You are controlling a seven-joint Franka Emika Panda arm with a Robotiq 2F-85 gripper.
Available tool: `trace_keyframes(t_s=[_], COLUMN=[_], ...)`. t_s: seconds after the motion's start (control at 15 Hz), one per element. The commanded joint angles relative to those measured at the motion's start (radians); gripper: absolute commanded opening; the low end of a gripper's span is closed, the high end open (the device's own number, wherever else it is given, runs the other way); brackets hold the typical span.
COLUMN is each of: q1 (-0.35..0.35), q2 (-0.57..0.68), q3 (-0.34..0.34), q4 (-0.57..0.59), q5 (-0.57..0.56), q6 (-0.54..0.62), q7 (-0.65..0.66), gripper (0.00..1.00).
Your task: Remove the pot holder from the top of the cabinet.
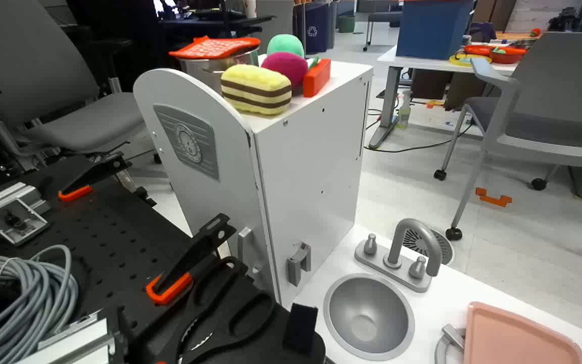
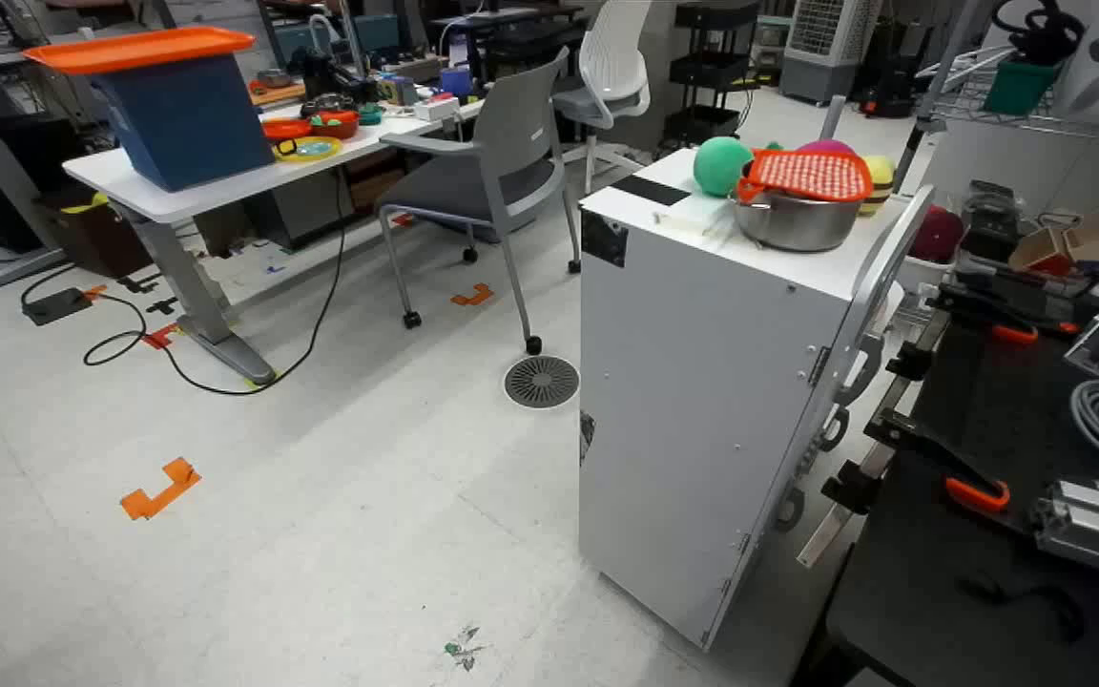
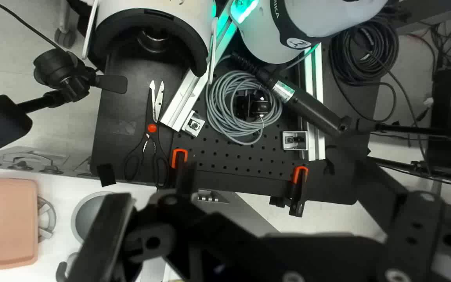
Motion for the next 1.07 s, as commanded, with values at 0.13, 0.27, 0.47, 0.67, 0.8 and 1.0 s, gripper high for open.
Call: trace_keyframes(t_s=[0.13,0.27,0.47,0.67,0.8,1.0], q1=[-0.008,-0.008,-0.008,-0.012,-0.011,0.001], q2=[0.002,0.002,0.002,0.013,0.044,0.101], q3=[0.006,0.006,0.006,0.0,-0.007,-0.001], q4=[0.004,0.004,0.004,0.008,0.023,0.048], q5=[0.003,0.003,0.003,0.007,0.016,0.008], q6=[0.0,0.0,0.0,0.014,0.04,0.17], q7=[-0.004,-0.004,-0.004,0.002,0.018,0.022], gripper=[1.0,1.0,1.0,1.0,1.0,1.0])
